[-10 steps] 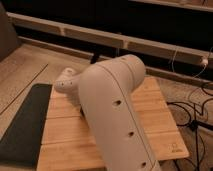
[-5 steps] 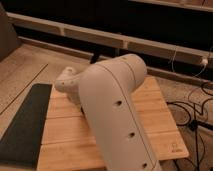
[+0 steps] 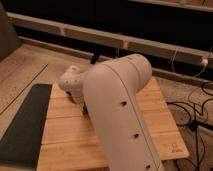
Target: Place the eraser on the white sponge
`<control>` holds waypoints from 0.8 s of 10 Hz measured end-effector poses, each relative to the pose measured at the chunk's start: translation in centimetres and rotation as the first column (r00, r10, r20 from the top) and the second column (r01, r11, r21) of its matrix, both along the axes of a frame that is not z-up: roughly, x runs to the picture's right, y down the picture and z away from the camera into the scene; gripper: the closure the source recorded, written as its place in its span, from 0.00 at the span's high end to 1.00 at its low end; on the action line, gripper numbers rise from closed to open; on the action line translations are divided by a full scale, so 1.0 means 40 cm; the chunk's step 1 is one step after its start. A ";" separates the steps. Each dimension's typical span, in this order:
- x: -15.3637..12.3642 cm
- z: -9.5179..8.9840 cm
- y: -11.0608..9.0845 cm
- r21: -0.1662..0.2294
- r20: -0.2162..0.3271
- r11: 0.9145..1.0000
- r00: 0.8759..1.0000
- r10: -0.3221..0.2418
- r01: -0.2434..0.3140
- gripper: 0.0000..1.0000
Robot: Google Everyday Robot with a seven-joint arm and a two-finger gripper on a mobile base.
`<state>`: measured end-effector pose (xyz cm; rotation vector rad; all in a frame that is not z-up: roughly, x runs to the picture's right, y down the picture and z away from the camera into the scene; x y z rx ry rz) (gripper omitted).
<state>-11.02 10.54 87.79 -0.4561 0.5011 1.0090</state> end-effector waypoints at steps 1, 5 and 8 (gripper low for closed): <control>-0.011 0.004 0.003 -0.003 0.023 1.000 1.000 -0.005 0.005 0.27; -0.023 0.010 0.005 -0.001 0.067 1.000 0.998 -0.008 0.008 0.67; -0.016 0.007 0.005 0.002 0.074 1.000 0.997 -0.015 0.015 0.80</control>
